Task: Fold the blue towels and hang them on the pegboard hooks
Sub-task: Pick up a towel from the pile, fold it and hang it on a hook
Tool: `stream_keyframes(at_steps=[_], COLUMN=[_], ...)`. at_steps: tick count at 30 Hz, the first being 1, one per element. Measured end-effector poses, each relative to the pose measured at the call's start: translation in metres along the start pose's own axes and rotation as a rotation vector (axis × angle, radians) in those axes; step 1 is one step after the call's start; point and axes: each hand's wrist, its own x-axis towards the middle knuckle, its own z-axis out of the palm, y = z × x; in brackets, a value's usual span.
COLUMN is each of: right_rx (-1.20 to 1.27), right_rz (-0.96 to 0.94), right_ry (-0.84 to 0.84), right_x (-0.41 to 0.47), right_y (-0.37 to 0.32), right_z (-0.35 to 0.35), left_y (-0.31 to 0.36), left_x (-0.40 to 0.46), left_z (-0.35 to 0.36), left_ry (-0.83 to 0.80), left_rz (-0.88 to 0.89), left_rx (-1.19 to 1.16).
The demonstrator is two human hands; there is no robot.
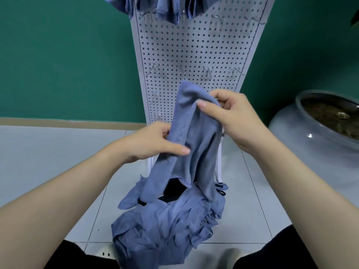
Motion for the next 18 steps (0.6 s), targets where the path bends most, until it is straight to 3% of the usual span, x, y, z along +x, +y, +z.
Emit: stream_keyframes(at_steps=[4, 10, 15, 18], right_rx=[0.051, -0.066, -0.154, -0.233], right_rz=[-0.046, -0.005, 0.043, 0.053], right_ry=[0.142, 0.183, -0.087, -0.085], right_x=[-0.003, -0.007, -0.023, -0.024], right_y=[-0.008, 0.005, 0.005, 0.006], right_z=[-0.009, 0.005, 0.038, 0.047], left_y=[-0.012, 0.013, 0.033, 0.040], left_x=[-0.001, -0.008, -0.011, -0.012], left_z=[-0.001, -0.002, -0.002, -0.005], left_ry=[0.052, 0.228, 0.366, 0.386], left_rz=[-0.043, 0.170, 0.233, 0.258], left_rx=[0.030, -0.226, -0.343, -0.367])
